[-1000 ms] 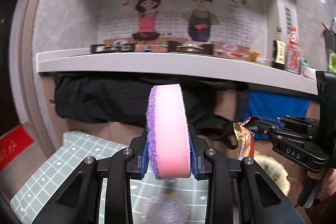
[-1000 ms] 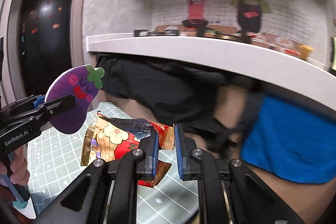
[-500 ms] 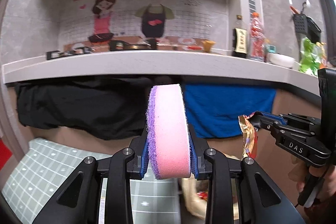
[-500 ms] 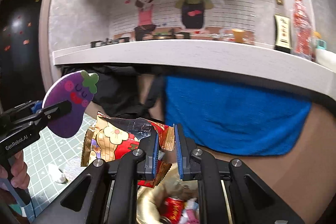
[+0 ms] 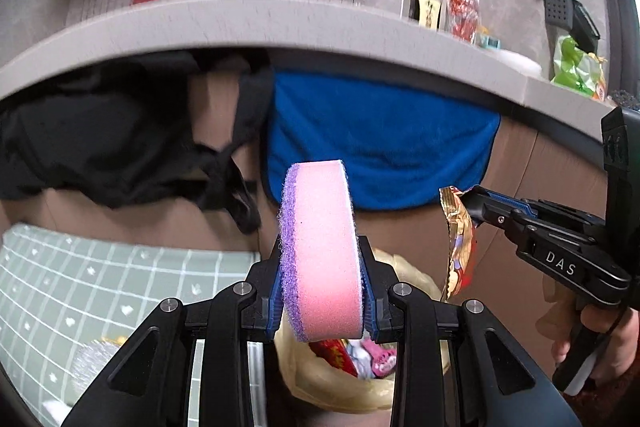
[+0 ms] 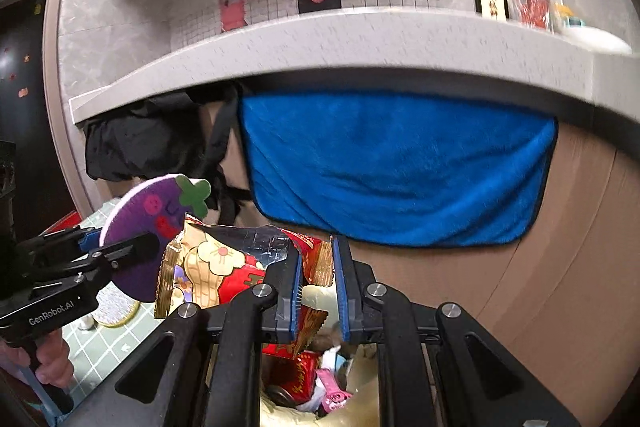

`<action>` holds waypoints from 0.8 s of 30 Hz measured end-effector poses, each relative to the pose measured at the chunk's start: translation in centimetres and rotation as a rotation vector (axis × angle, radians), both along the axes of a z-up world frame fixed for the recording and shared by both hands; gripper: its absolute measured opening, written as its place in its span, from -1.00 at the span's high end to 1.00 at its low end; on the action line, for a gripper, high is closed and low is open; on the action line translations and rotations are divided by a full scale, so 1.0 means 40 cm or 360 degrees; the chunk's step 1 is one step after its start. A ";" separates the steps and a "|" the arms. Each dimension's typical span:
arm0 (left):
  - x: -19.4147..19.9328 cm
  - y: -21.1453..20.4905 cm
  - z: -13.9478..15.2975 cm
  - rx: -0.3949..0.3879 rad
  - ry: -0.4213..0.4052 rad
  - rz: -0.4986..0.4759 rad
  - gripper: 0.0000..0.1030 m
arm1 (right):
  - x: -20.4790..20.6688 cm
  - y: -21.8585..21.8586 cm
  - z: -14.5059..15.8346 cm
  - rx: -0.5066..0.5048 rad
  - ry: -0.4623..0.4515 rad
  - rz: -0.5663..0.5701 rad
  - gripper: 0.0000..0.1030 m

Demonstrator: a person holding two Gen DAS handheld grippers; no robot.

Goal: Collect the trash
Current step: 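Carry the sponge and wrapper over the bin and open both tools, then return both tools to the table and lower the left tool onto the white tissue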

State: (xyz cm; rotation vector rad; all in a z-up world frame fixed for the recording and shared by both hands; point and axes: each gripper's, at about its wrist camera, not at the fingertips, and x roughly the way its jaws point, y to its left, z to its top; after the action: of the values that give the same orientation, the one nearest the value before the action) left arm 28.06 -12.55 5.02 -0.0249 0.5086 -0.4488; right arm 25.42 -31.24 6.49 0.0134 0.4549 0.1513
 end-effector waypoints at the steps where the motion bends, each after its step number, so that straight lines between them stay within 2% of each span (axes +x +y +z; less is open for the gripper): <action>1: 0.004 -0.004 -0.009 0.0002 0.0011 -0.0006 0.38 | 0.005 -0.005 -0.011 0.0000 0.0017 -0.0005 0.74; 9: 0.074 -0.043 -0.092 -0.0023 0.0197 -0.0087 0.37 | 0.045 -0.038 -0.105 0.0042 0.0173 -0.0037 0.74; 12: 0.103 -0.041 -0.119 -0.0090 0.0286 -0.0143 0.31 | 0.064 -0.048 -0.135 0.0060 0.0226 -0.0048 0.73; 14: 0.121 -0.037 -0.132 -0.0150 0.0361 -0.0198 0.13 | 0.082 -0.055 -0.161 0.0094 0.0290 -0.0030 0.58; 15: 0.131 -0.034 -0.137 -0.0169 0.0402 -0.0221 0.05 | 0.100 -0.056 -0.187 0.0103 0.0389 -0.0013 0.53; 16: 0.140 -0.029 -0.141 -0.0182 0.0436 -0.0227 0.05 | 0.113 -0.054 -0.208 0.0098 0.0465 -0.0011 0.42; 18: 0.149 -0.015 -0.140 -0.0202 0.0467 -0.0206 0.04 | 0.127 -0.049 -0.256 0.0061 0.0587 -0.0030 0.40; 21: 0.157 0.024 -0.133 -0.0213 0.0479 -0.0139 0.04 | 0.124 -0.037 -0.283 0.0026 0.0634 -0.0030 0.39; 24: 0.155 0.066 -0.121 -0.0224 0.0485 -0.0082 0.04 | 0.116 -0.030 -0.285 0.0026 0.0655 -0.0029 0.27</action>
State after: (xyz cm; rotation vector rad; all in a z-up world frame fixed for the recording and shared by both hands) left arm 34.27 -9.92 0.16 -0.2185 0.7778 -0.5339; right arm 30.05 -32.45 -4.90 0.0656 0.8641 0.1346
